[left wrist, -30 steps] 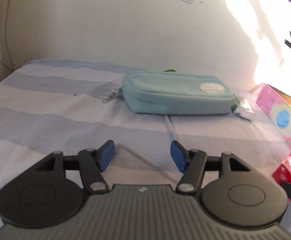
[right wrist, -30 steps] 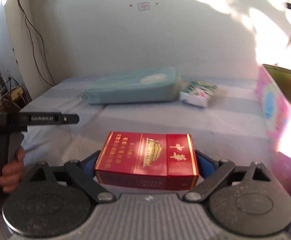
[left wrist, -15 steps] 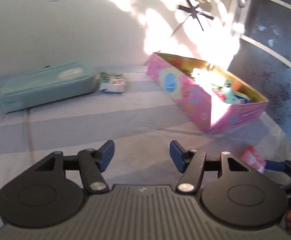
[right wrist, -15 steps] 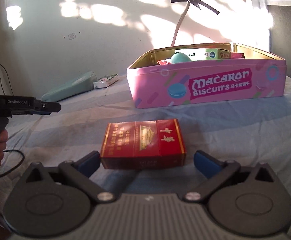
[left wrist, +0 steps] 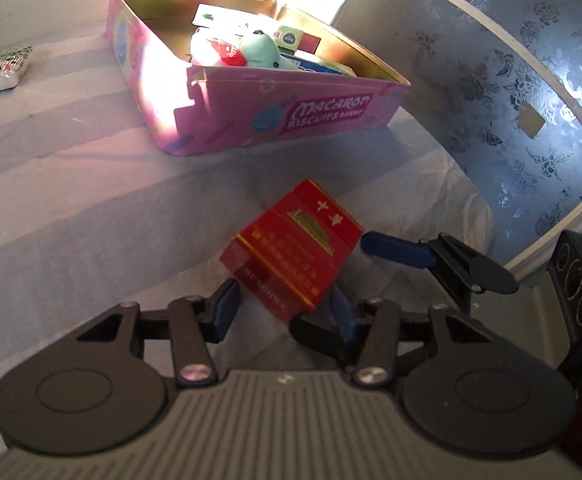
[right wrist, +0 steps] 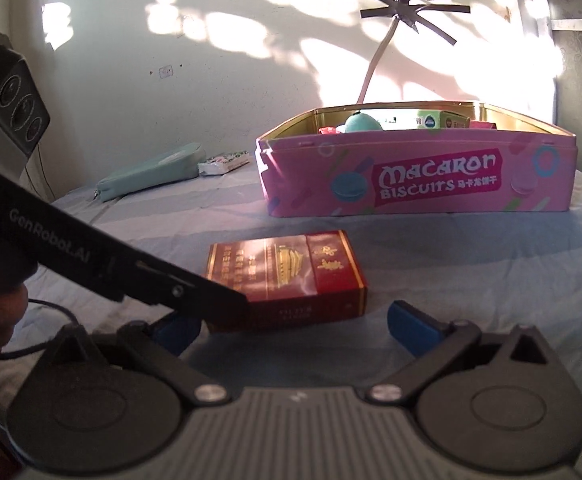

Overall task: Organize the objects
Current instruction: 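Carry the red pack toward the tin while the left tool reaches to grip it, then lower the red pack into the pink tin and open both tools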

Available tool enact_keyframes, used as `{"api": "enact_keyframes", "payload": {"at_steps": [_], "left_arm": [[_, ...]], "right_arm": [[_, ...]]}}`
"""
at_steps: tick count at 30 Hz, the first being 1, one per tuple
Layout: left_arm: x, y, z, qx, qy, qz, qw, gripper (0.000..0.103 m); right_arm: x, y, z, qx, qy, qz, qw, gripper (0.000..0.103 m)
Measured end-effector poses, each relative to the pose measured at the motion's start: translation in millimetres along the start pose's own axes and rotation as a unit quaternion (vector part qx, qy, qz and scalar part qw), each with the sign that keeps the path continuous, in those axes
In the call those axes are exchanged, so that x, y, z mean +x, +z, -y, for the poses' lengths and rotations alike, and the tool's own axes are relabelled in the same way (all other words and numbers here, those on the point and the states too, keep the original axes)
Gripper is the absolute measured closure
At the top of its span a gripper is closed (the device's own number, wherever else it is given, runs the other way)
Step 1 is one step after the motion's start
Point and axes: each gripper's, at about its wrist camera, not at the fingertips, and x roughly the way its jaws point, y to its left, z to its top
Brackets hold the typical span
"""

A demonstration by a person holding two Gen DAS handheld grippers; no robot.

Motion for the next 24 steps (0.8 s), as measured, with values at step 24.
{"api": "enact_keyframes", "payload": {"at_steps": [24], "left_arm": [[35.6,193.6,-35.7,-0.018,0.063,0.089,0.9938,0.049]], "right_arm": [[124.1,184.5,14.8,-0.045,-0.005,0.013,0.999,0.011]]}}
